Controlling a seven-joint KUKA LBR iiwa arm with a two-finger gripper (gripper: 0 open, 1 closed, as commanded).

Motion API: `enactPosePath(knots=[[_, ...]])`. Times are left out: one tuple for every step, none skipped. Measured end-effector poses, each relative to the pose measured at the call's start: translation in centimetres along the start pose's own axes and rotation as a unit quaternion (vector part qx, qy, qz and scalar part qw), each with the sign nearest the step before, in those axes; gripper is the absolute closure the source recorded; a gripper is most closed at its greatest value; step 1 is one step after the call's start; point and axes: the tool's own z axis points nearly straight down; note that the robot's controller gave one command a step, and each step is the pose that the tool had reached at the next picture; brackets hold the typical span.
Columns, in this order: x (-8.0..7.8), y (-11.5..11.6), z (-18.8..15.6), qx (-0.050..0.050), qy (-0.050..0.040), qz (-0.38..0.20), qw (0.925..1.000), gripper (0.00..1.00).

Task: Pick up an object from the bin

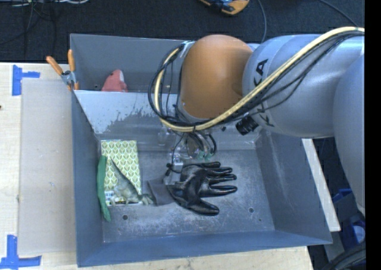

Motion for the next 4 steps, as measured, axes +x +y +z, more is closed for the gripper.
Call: enactPosePath(knots=[[-0.1,-0.1,-0.5,-0.001,-0.004,0.002,1.0,0.0],[0.0,4.5,6.5,-0.001,-0.0037,-0.013,0.9999,0.0],[0.0,-0.6,6.8,0.0,-0.0012,-0.097,0.9953,0.0],[1.6,-5.9,5.4,0.0,-0.0022,-0.086,0.9963,0.0]])
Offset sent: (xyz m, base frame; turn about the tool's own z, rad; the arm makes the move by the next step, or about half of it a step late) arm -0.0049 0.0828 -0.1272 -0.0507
